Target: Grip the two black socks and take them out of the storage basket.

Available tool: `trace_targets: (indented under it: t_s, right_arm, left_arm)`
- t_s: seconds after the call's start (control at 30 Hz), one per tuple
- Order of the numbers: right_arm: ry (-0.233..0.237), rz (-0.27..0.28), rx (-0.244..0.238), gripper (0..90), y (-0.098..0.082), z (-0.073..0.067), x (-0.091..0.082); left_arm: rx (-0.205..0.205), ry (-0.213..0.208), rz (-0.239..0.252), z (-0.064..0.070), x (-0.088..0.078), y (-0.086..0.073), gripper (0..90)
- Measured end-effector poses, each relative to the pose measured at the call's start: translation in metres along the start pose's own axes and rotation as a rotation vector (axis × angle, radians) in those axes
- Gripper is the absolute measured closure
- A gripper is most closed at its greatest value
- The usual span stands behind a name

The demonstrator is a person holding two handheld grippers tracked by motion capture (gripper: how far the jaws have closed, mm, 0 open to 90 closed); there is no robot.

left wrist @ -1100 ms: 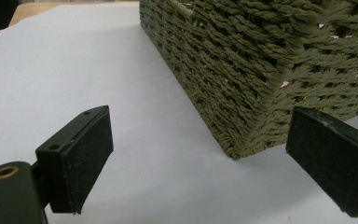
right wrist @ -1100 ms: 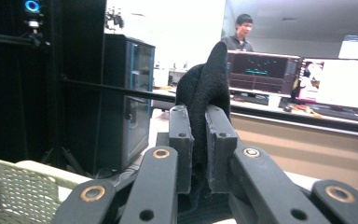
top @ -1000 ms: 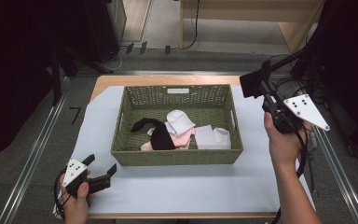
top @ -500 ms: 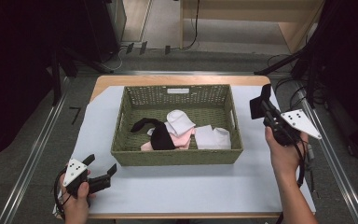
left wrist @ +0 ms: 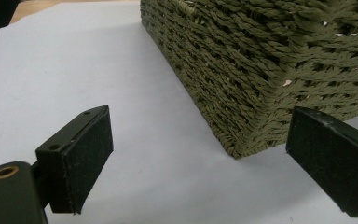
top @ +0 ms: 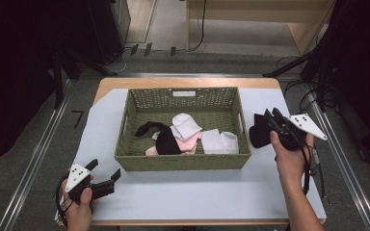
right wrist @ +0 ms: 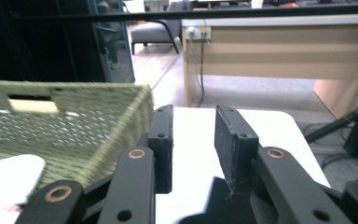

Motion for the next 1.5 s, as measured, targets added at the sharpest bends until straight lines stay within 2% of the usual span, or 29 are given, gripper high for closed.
trace_targets:
  t_s: [0.1,0.13,0.17,0.2,0.23,0.27,0.3,0.33,0.37,0.4,0.43,0.47,0.5,0.53,0.57,0.6,0.63,0.73,0.8,0.83,0.87,0.9,0.93,1.17,1.23,1.37,1.4,1.47,1.5]
  right_arm:
    - [0.028,0.011,-0.018,68.7,0.012,-0.018,-0.003]
    - [0.054,0.017,-0.020,68.6,0.018,-0.033,-0.003]
    - [0.054,0.017,-0.020,68.6,0.018,-0.033,-0.003]
    - [0.085,0.018,-0.024,68.2,0.023,-0.050,-0.003]
    - [0.085,0.018,-0.024,68.2,0.023,-0.050,-0.003]
    - [0.099,0.017,-0.034,68.2,0.025,-0.059,-0.002]
    - [0.129,0.014,-0.043,67.5,0.026,-0.079,0.000]
    - [0.129,0.014,-0.043,67.5,0.026,-0.079,0.000]
    - [0.147,0.009,-0.054,67.5,0.026,-0.089,0.001]
    - [0.165,0.004,-0.078,65.0,0.027,-0.109,0.003]
    - [0.165,0.004,-0.078,65.0,0.027,-0.109,0.003]
    - [0.206,0.003,-0.060,64.1,0.027,-0.130,0.006]
    - [0.214,-0.007,-0.079,64.0,0.025,-0.140,0.008]
    - [0.214,-0.007,-0.079,64.0,0.025,-0.140,0.008]
    - [0.238,-0.025,-0.101,63.1,0.022,-0.160,0.012]
    - [0.238,-0.025,-0.101,63.1,0.022,-0.160,0.012]
    - [0.259,-0.048,-0.114,62.7,0.018,-0.177,0.017]
    - [0.285,-0.075,-0.127,61.7,0.013,-0.198,0.024]
    - [0.300,-0.093,-0.126,60.8,0.010,-0.210,0.027]
    - [0.300,-0.093,-0.126,60.8,0.010,-0.210,0.027]
    - [0.310,-0.106,-0.126,59.3,0.007,-0.220,0.030]
    - [0.310,-0.106,-0.126,59.3,0.007,-0.220,0.030]
    - [0.318,-0.121,-0.115,58.8,0.004,-0.228,0.033]
    - [0.331,-0.189,-0.130,58.6,-0.009,-0.246,0.045]
    - [0.351,-0.224,-0.131,56.4,-0.013,-0.256,0.049]
    - [0.366,-0.258,-0.165,55.6,-0.020,-0.268,0.052]
    - [0.371,-0.288,-0.193,55.9,-0.026,-0.274,0.054]
    - [0.372,-0.302,-0.202,55.9,-0.029,-0.277,0.055]
    - [0.383,-0.338,-0.205,55.1,-0.036,-0.285,0.057]
  left_arm:
    - [0.001,0.001,0.001,0.000,0.000,0.000,8.3]
    - [0.002,0.000,-0.001,0.000,0.000,0.000,8.3]
    - [0.002,0.000,-0.001,0.000,0.000,0.000,8.3]
    - [0.002,-0.001,0.002,0.000,0.000,0.000,8.3]
    - [0.002,-0.001,0.002,0.000,0.000,0.000,8.3]
    - [0.001,-0.001,0.003,0.000,0.000,0.000,8.3]
    - [0.001,-0.001,0.004,0.000,0.000,0.000,8.3]
    - [0.001,-0.001,0.004,0.000,0.000,0.000,8.3]
    - [0.000,-0.002,0.005,0.000,0.000,0.000,8.3]
    - [-0.001,-0.005,0.007,0.000,0.000,0.000,8.3]
    - [-0.001,-0.005,0.007,0.000,0.000,0.000,8.3]
    - [-0.002,-0.006,0.009,0.001,0.000,0.001,8.3]
    - [-0.002,-0.006,0.009,0.001,0.000,0.001,8.3]
    - [-0.002,-0.006,0.009,0.001,0.000,0.001,8.3]
    - [-0.001,-0.007,0.012,0.001,0.000,0.001,8.3]
    - [-0.001,-0.007,0.012,0.001,0.000,0.001,8.3]
    - [-0.001,-0.007,0.013,0.001,0.000,0.001,8.3]
    - [0.000,-0.008,0.013,0.001,-0.001,0.001,8.3]
    - [0.001,-0.008,0.014,0.001,-0.001,0.001,8.3]
    - [0.001,-0.009,0.014,0.001,-0.001,0.001,8.3]
    - [0.002,-0.010,0.014,0.001,-0.001,0.001,8.3]
    - [0.002,-0.009,0.015,0.001,-0.001,0.001,8.3]
    - [0.004,-0.010,0.014,0.001,-0.001,0.001,8.3]
    - [0.002,-0.009,0.013,0.001,-0.001,0.001,8.3]
    - [0.002,-0.009,0.013,0.001,-0.001,0.001,8.3]
    - [0.003,-0.009,0.014,0.001,-0.001,0.001,8.3]
    - [0.002,-0.009,0.015,0.001,-0.001,0.001,8.3]
    - [0.001,-0.010,0.015,0.001,-0.001,0.001,8.3]
    - [0.003,-0.010,0.016,0.001,-0.001,0.001,8.3]
Point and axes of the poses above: each handheld gripper's, and its own axes: x roughly forward along the jaws, y roughly out of its top, z roughly to its right, the point moved 10 cm from there along x, roughly forward along the jaws, and after that the axes turned 9 degrees about -y, right-handed, at the moved point
